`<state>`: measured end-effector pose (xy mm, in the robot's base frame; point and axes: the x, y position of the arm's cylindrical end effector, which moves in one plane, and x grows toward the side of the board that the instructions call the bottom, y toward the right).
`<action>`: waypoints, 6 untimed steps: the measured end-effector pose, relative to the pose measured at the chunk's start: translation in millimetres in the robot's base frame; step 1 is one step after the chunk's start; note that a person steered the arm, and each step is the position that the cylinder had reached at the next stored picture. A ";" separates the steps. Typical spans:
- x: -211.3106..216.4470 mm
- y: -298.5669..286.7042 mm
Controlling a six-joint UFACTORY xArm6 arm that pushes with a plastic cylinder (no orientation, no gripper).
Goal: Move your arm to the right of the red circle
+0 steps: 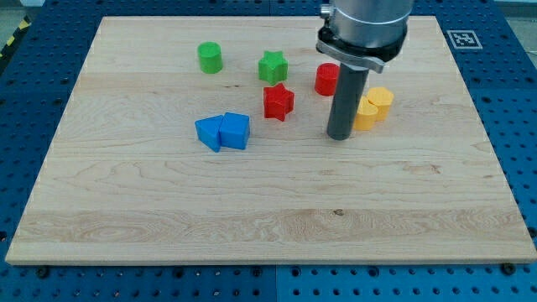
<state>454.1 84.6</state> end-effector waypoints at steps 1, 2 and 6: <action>-0.6 -8.0; -14.3 -8.0; -64.0 4.2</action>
